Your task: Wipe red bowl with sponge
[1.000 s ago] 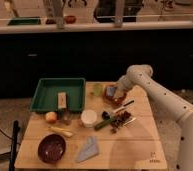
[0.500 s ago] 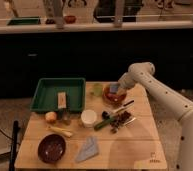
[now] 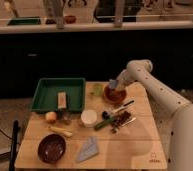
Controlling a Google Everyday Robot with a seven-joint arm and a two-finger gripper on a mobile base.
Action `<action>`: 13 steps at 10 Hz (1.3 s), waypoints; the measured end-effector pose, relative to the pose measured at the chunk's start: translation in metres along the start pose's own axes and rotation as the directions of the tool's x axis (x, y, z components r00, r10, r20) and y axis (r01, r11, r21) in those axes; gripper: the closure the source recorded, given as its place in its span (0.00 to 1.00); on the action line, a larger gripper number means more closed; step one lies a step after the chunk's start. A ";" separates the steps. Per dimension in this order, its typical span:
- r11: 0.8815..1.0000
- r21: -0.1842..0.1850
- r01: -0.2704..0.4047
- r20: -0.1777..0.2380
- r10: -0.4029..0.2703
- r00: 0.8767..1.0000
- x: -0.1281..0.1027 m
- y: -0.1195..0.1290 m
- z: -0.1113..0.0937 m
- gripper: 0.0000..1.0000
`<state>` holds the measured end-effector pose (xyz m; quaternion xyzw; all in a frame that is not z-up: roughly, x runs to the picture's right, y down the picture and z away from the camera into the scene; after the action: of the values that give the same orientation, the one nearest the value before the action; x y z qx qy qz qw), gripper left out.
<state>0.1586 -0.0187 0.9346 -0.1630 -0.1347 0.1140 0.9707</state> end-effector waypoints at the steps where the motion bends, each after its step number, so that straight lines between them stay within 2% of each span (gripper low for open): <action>1: 1.000 -0.016 0.023 0.025 -0.023 0.999 -0.014 0.005 0.004 0.97; 4: 0.994 -0.071 0.087 0.082 -0.081 0.993 -0.039 0.029 0.006 0.97; 6: 0.990 -0.091 0.105 0.091 -0.097 0.991 -0.041 0.044 0.001 0.97; 10: 0.993 -0.098 0.072 0.063 -0.066 0.996 -0.016 0.059 -0.016 0.97; 13: 0.997 -0.066 0.041 0.027 -0.039 0.999 0.005 0.050 -0.021 0.97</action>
<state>0.1604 0.0230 0.8990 -0.1912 -0.1541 0.0922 0.9650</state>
